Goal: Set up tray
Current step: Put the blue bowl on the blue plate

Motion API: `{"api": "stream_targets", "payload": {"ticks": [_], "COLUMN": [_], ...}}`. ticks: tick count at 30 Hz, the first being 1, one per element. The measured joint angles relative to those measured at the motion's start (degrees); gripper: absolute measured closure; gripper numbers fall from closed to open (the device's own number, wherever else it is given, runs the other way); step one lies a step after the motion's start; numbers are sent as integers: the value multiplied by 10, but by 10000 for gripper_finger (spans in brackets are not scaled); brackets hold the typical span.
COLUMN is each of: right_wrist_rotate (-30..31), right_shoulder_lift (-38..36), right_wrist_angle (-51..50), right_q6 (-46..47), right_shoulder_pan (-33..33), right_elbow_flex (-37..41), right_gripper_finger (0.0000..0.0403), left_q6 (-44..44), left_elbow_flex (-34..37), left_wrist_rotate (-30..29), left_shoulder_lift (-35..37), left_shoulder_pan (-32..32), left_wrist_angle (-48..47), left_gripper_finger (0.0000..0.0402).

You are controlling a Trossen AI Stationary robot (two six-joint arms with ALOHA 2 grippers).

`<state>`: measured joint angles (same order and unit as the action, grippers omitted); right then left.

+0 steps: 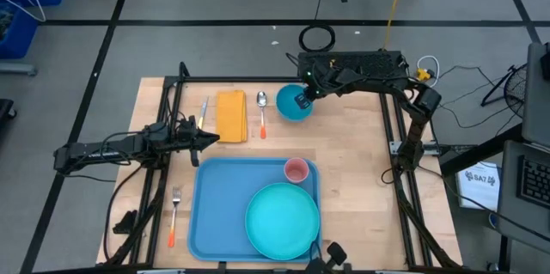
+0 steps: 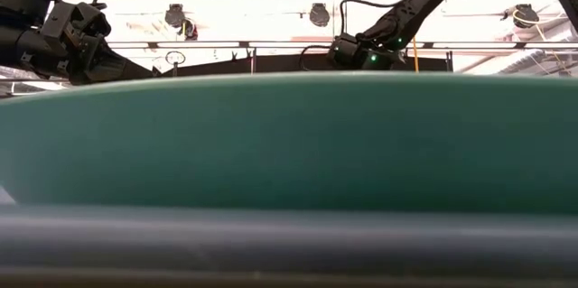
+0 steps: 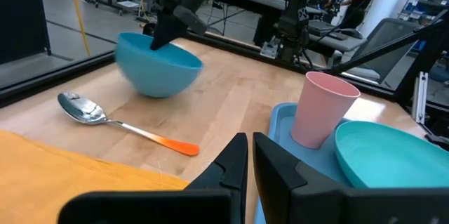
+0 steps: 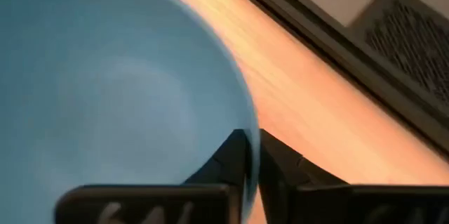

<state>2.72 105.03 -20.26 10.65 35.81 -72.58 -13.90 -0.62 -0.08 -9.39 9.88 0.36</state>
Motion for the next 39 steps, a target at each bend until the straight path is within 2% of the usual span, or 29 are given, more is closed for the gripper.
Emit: {"api": "stream_targets", "payload": {"ticks": [5, 11, 14, 16, 19, 23, 26, 31, 34, 39], "right_wrist_rotate": [-13, -126, -209, -254, -290, -315, -279, -94, -34, 4], "right_shoulder_lift": [-9, -78, -122, -155, -202, -258, -285, -268, -233, -152], "right_wrist_angle": [41, 117, 141, 155, 153, 151, 131, 81, 92, 80], "right_q6": [-11, 0, 13, 27, 35, 32, 19, 10, 36, 63], "right_shoulder_pan": [-7, -20, -36, -58, -116, -232, -338, -498, -555, -597], "right_elbow_flex": [0, 1, 1, 0, 0, 0, -1, 0, 0, -25], "right_gripper_finger": [398, 400, 400, 401, 401, 402, 402, 402, 402, 402], "left_q6": [1, 2, 2, 2, 2, 2, 2, 2, 1, 1], "left_elbow_flex": [0, 0, 0, 0, 0, 0, 0, 0, 0, 0], "left_wrist_rotate": [0, -1, -1, -1, -2, -2, -2, -2, -2, -2], "left_shoulder_lift": [0, 0, 0, 0, 0, 0, 0, 0, 0, 0], "left_shoulder_pan": [0, 0, 0, 0, 0, 0, 0, 0, 0, 0], "left_wrist_angle": [0, 0, 0, 0, 0, 0, 0, 0, 0, 0], "left_gripper_finger": [376, 376, 376, 376, 376, 376, 376, 376, 376, 376]}}
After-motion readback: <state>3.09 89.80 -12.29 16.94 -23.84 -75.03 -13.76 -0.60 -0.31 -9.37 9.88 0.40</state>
